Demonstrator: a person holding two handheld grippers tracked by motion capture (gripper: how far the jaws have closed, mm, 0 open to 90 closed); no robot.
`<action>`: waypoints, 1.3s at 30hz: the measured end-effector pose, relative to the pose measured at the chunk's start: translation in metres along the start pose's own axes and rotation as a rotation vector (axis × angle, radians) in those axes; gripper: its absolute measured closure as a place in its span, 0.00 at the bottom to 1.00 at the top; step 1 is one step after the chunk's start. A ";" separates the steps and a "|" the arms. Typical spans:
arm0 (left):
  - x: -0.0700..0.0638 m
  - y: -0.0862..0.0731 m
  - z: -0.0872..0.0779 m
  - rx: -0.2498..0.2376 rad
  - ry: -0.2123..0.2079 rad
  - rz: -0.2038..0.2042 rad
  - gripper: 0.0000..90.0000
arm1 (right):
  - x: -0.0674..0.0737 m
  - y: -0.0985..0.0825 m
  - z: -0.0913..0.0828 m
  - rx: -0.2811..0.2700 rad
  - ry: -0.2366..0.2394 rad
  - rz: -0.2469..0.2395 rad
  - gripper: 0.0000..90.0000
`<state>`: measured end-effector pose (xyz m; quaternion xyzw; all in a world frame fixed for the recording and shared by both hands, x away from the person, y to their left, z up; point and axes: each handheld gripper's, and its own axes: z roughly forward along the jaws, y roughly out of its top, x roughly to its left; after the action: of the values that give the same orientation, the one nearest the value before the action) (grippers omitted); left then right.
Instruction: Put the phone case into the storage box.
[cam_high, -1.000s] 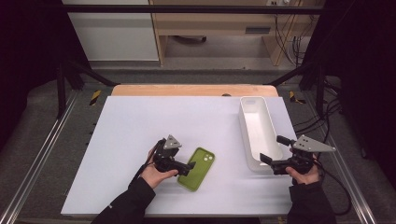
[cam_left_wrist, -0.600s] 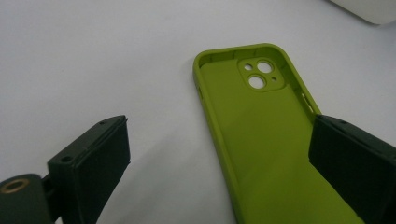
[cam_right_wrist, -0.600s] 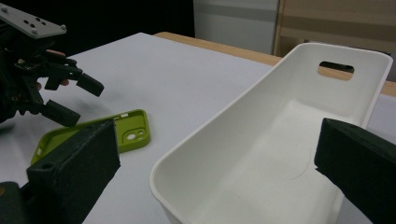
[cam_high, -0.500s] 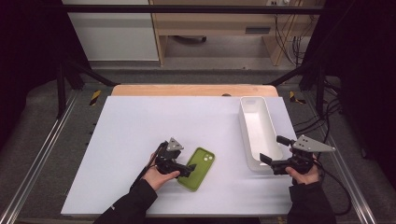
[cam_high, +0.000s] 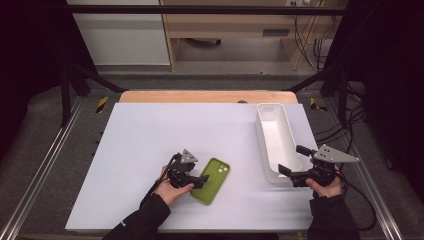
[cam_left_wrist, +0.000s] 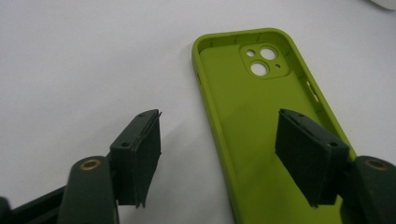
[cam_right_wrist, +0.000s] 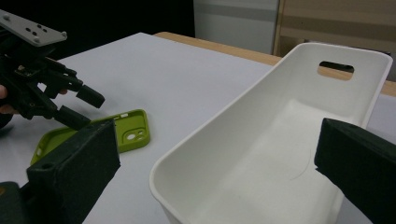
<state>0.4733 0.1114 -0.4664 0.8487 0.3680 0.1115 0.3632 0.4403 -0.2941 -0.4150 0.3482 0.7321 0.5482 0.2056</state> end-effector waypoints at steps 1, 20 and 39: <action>0.000 0.000 0.000 0.003 0.000 -0.002 0.36 | 0.000 0.000 0.000 0.000 0.000 0.000 0.01; -0.004 0.000 0.004 0.041 0.006 0.010 0.68 | 0.000 0.000 0.000 0.000 0.002 0.002 0.01; -0.006 0.002 0.005 0.067 0.004 0.001 0.87 | 0.000 0.000 0.001 0.001 0.002 0.003 0.01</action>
<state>0.4720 0.1038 -0.4683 0.8604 0.3717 0.1008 0.3337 0.4408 -0.2940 -0.4152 0.3489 0.7321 0.5485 0.2036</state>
